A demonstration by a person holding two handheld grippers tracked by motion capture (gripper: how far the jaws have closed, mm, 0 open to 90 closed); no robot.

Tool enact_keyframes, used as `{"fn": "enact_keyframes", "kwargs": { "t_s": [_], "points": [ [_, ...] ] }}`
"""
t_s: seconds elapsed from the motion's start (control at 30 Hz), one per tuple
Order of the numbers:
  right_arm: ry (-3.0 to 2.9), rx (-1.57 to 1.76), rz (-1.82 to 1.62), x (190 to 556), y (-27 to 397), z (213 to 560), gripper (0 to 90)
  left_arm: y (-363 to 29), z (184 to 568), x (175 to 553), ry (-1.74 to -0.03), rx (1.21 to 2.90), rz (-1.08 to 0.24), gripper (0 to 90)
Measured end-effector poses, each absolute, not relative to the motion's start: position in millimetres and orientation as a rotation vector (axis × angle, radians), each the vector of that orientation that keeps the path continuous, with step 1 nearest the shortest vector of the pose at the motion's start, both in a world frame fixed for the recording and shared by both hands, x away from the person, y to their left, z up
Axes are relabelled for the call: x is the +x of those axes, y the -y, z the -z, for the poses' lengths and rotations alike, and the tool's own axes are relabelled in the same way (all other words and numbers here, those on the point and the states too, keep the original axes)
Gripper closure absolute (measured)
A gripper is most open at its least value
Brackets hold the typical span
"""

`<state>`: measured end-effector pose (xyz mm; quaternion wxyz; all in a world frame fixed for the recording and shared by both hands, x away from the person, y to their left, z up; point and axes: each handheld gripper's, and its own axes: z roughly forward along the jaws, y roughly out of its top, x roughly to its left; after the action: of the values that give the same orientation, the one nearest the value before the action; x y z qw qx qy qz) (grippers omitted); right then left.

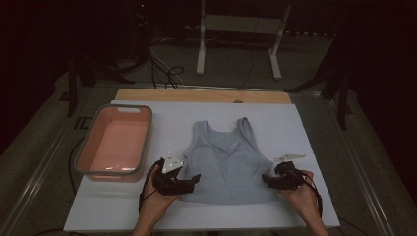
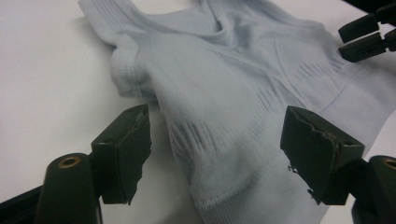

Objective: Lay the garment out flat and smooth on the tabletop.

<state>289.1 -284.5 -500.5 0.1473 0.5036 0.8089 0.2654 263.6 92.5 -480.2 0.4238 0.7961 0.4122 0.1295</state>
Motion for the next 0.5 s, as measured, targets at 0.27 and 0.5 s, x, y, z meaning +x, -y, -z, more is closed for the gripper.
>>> {"fn": "enact_keyframes", "kwargs": {
  "t_s": [0.27,0.5],
  "points": [
    [-2.344,1.49,-0.743,290.3,287.2,504.7,56.9,-98.2,484.6,260.3,-1.034,2.023,-0.284,37.3],
    [-2.384,1.479,-0.783,288.8,287.4,504.0,82.0,-100.0,486.1,262.2,-1.04,2.024,-0.268,55.5]
  ]
}}
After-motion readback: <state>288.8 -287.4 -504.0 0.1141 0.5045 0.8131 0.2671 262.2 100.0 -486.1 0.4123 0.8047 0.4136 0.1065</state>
